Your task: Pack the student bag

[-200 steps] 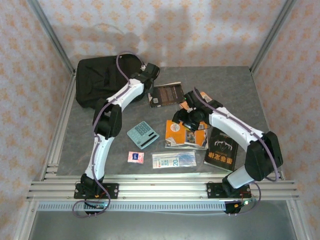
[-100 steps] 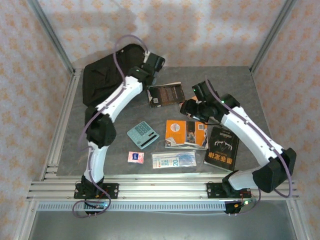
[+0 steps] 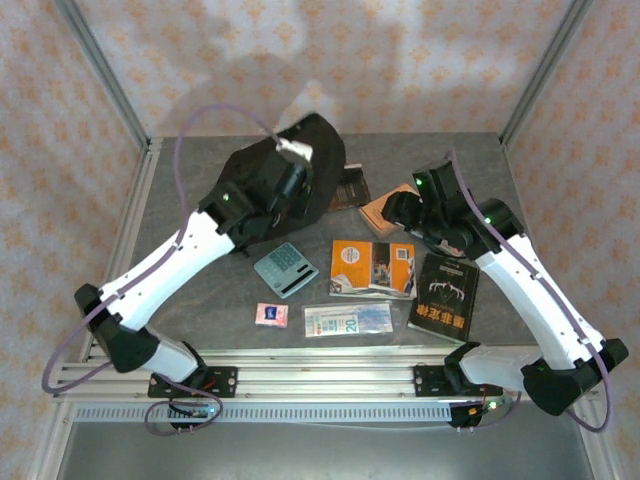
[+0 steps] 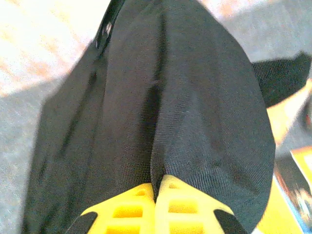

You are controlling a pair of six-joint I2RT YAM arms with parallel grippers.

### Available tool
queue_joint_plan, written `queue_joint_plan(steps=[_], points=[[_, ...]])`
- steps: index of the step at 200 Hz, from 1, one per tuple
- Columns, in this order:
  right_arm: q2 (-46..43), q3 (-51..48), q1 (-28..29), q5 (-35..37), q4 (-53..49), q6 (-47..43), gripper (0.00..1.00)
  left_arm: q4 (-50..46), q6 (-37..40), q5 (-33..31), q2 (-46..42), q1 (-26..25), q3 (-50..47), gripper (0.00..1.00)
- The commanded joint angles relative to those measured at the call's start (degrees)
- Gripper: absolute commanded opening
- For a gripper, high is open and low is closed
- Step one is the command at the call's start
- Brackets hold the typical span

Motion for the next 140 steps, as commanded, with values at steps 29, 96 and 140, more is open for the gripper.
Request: queue_joint_plan(steps=[29, 96, 140], points=[[-2.9, -6.5, -1.0, -1.9, 4.4, 3.5, 0.68, 0.5, -2.8, 12.8, -7.9, -4.5, -12.7, 0.00], [6.0, -8.3, -2.1, -7.8, 14.0, 1.6, 0.74, -4.0, 0.1, 17.1, -8.6, -10.2, -18.5, 0.00], [14.4, 0.1, -2.1, -1.8, 12.7, -7.0, 0.73, -8.1, -4.0, 12.2, -9.2, -9.2, -13.1, 0.54]])
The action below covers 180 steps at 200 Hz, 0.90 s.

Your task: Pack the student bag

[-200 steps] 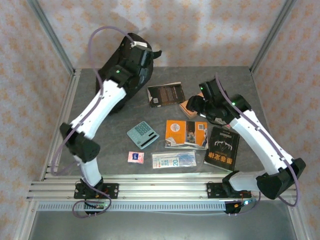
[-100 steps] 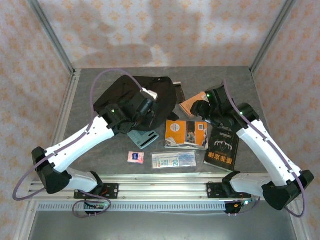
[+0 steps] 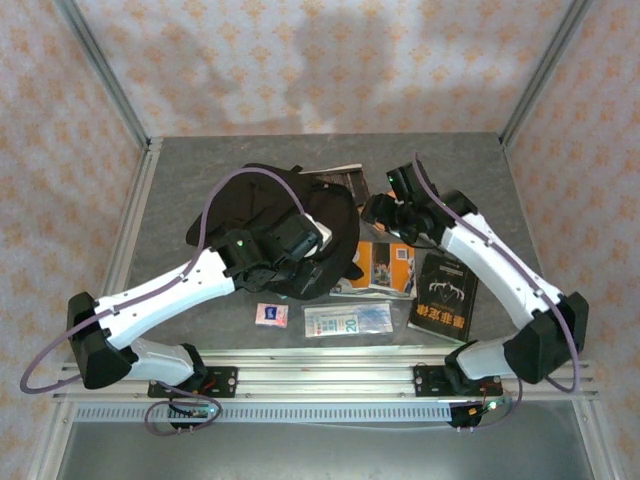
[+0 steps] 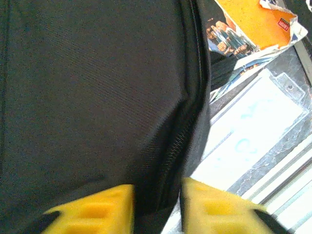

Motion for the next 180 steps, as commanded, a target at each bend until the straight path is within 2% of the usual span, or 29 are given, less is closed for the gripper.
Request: queue_joint_plan(steps=[1, 11, 25, 35, 63, 85, 113, 138, 180], points=[[3.1, 6.3, -0.2, 3.7, 1.3, -6.5, 0.72, -3.2, -2.7, -3.8, -2.4, 1.2, 5.1, 0.55], [6.0, 9.8, -0.2, 3.9, 0.7, -9.1, 0.71, -3.3, -4.5, -3.4, -3.0, 3.1, 6.8, 0.60], [9.3, 13.7, -0.2, 3.0, 1.1, -12.4, 0.71, -1.8, -7.4, -0.5, -4.1, 7.5, 8.1, 0.63], [11.4, 15.6, -0.2, 1.3, 2.6, -14.8, 0.70, -1.2, -10.6, -0.8, -4.9, 10.7, 8.4, 0.66], [19.1, 22.5, -0.1, -2.5, 2.8, -20.6, 0.66, -3.1, -18.5, -1.2, -3.8, 20.0, 8.7, 0.64], [25.8, 30.0, -0.1, -3.6, -0.1, -20.8, 0.58, -2.7, -24.9, 4.6, -1.9, 26.2, 6.8, 0.59], [33.5, 38.8, 1.2, -1.8, -6.0, -22.5, 0.54, -2.0, -24.5, 4.0, 1.4, 27.3, 6.5, 0.58], [38.4, 44.5, 4.6, 1.1, -8.4, -28.4, 0.54, -2.6, -24.8, 3.2, 5.0, 27.5, 7.6, 0.58], [44.1, 49.3, 8.5, 8.0, -7.9, -32.0, 0.50, -2.4, -26.1, 4.4, 8.2, 27.8, 6.7, 0.57]])
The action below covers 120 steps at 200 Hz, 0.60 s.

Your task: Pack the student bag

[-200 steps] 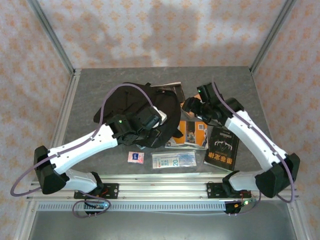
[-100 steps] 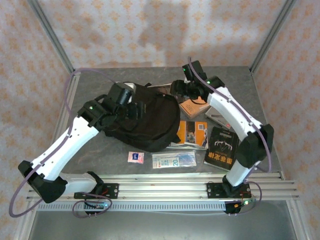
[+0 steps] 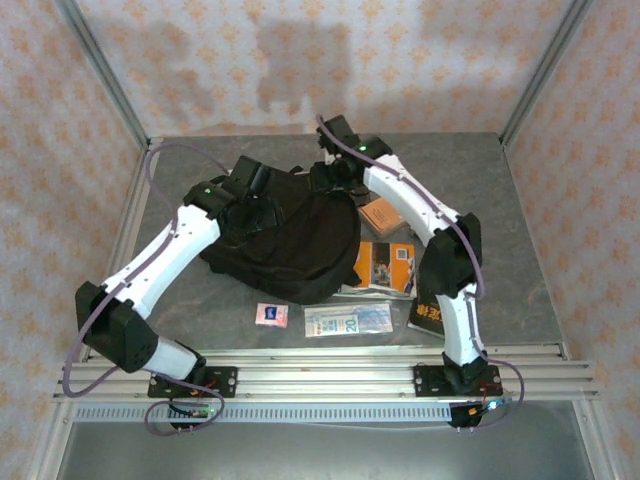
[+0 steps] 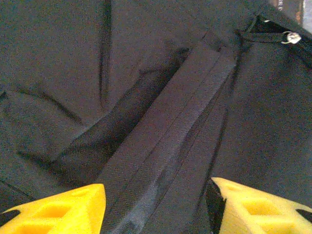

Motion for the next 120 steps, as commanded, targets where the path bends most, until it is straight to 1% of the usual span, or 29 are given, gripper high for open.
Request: queue_joint_plan(steps=[1, 11, 18, 32, 54, 84, 108, 120], points=[[2.8, 3.8, 2.0, 6.5, -1.9, -4.5, 0.49, -1.1, -1.7, 0.6, 0.7, 0.6, 0.0, 0.57], [4.4, 4.8, 2.7, 7.3, -1.6, -5.4, 0.47, -1.0, -1.6, 0.7, 0.7, 0.7, -0.5, 0.57], [5.6, 5.6, 3.1, 8.1, -1.7, -6.2, 0.47, -1.1, -1.6, 0.7, 0.7, 0.8, -0.9, 0.57], [7.9, 6.9, 3.8, 9.4, -1.6, -8.1, 0.49, -1.4, -1.5, 0.5, 0.7, 1.0, -1.6, 0.57], [10.5, 7.5, 4.4, 13.7, -0.9, -11.2, 0.54, -2.0, -1.3, 0.2, 0.7, 1.1, -2.8, 0.57], [14.5, 9.7, 4.5, 17.8, -0.7, -13.3, 0.58, -1.5, -1.1, 0.1, 1.0, 1.6, -5.0, 0.58], [18.3, 12.4, 4.6, 21.8, -0.9, -14.2, 0.59, -1.1, -0.7, 0.4, 2.0, 1.9, -6.2, 0.58], [20.4, 14.9, 4.9, 25.2, -1.1, -14.2, 0.57, -1.1, -0.1, 0.4, 2.7, 2.0, -6.5, 0.57]])
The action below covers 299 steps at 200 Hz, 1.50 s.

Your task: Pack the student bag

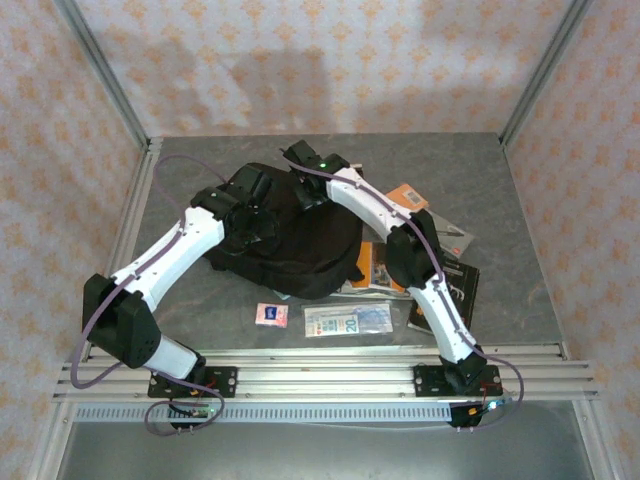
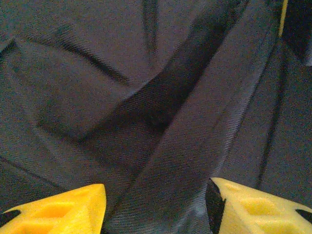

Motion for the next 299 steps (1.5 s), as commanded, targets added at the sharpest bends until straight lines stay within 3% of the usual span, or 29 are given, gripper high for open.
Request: queue_joint_plan(steps=[1, 25, 39, 52, 63, 125, 146, 180, 226, 251, 299], points=[[4.0, 4.9, 0.7, 9.1, -0.5, -1.9, 0.57, -1.0, 0.4, -0.5, 1.6, 0.5, -1.1, 0.57], [7.8, 9.6, 0.9, 14.2, 0.2, -1.4, 0.48, -1.3, 1.4, -0.7, 3.3, 0.8, -1.7, 0.56], [9.6, 11.1, 0.8, 16.4, 0.8, -1.3, 0.32, -1.5, 1.7, -0.8, 3.8, 1.1, -2.1, 0.55], [10.8, 12.6, 0.6, 17.2, 0.3, -1.0, 0.11, -1.8, 1.8, -0.9, 3.8, 1.5, -2.1, 0.53], [10.9, 13.6, 0.5, 17.9, -0.4, -0.1, 0.00, -2.2, 1.7, -1.6, 3.4, 1.9, -1.9, 0.53], [-0.3, 12.9, -3.6, 4.1, 5.0, 2.8, 0.00, -2.0, 0.9, -2.0, 2.0, 3.6, -1.1, 0.53], [-2.7, 12.6, -5.4, -4.2, 5.0, 4.7, 0.00, -3.0, 1.5, -3.0, 1.1, 4.6, -0.4, 0.53], [-8.1, 6.1, -7.9, -11.4, 6.7, 8.7, 0.00, -3.1, 1.5, -2.9, -1.0, 6.8, -2.1, 0.53], [-15.2, -3.7, -11.2, -10.5, 9.2, 15.8, 0.00, -1.5, 0.9, -1.6, -2.0, 7.6, -2.2, 0.53], [-17.1, -8.3, -12.1, -15.0, 9.5, 18.6, 0.00, 1.7, 0.5, -0.1, -0.3, 7.6, 1.7, 0.53], [-19.9, -12.0, -12.4, -16.4, 9.1, 19.9, 0.00, 9.0, -6.3, 8.0, 14.5, 7.6, 21.3, 0.62]])
